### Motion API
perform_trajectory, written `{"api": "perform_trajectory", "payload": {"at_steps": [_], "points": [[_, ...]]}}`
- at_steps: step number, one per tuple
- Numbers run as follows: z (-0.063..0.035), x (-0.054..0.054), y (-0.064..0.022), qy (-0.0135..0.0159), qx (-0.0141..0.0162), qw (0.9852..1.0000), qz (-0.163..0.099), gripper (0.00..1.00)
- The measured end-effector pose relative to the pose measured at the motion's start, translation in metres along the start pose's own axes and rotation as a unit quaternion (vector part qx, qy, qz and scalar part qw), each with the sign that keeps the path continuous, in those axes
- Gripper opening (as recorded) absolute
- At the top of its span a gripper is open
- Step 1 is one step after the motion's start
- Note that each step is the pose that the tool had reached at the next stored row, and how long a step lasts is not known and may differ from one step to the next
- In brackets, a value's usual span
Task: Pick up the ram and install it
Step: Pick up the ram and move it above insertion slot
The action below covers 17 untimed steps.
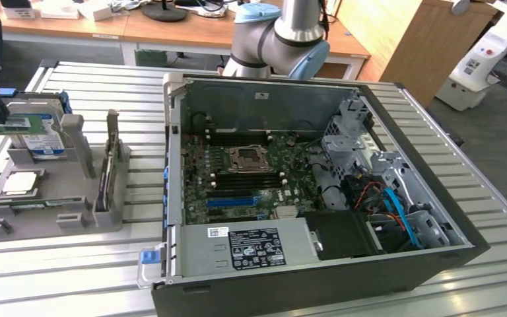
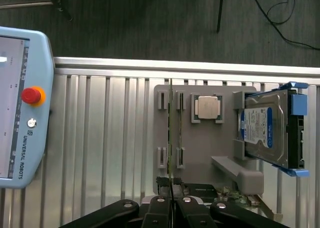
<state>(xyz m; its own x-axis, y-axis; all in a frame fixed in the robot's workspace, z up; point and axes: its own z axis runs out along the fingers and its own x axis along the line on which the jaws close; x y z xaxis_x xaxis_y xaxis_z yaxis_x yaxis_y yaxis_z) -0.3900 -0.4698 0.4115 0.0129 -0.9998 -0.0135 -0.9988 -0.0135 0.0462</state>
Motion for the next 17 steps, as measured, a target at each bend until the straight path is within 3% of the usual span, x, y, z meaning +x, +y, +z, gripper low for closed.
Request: {"api": "perform_trajectory", "payload": {"at_steps": [17], "points": [[-0.0012,0.0,-0.0279,0.0,0.0,1.0,0.0,0.12]]}}
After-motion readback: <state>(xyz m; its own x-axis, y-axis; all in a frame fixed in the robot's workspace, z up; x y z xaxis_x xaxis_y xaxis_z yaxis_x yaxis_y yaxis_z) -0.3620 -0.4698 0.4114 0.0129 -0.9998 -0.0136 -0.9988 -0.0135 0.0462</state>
